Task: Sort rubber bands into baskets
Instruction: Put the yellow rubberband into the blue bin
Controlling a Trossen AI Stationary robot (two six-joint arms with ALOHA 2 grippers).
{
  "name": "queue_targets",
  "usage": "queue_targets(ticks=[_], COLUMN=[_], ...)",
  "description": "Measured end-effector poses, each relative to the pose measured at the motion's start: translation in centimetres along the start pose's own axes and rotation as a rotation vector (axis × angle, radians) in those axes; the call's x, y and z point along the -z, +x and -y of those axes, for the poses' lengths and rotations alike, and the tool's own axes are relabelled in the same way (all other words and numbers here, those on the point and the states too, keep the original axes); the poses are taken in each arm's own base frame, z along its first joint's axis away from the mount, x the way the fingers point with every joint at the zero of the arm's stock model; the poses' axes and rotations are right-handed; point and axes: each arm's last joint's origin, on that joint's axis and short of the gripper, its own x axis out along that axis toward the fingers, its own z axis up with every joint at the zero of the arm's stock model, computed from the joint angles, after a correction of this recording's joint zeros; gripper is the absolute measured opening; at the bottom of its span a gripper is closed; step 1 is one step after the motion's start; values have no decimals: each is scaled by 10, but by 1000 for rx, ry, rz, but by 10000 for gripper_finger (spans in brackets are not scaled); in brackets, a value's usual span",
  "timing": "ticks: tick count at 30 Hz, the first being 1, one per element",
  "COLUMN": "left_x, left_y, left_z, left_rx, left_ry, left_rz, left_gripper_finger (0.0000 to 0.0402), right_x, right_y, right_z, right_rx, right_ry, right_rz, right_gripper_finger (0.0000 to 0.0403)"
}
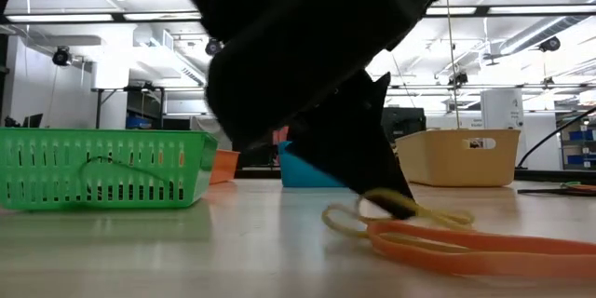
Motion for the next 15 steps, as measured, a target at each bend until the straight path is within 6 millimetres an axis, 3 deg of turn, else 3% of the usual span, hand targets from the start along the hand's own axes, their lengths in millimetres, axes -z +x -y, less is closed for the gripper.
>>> queue_targets(ticks=[15], left_x=[-38], left_y=[-61], left_z=[-15], left_rx=[-164], left_ry=[95], left_rz=[123], left_gripper_finger=[0], right_x=[3], right_y=[4], right_z=[-3], right_rx=[15], right_ry=[-34], right_rz=[2], right_gripper_finger=[201])
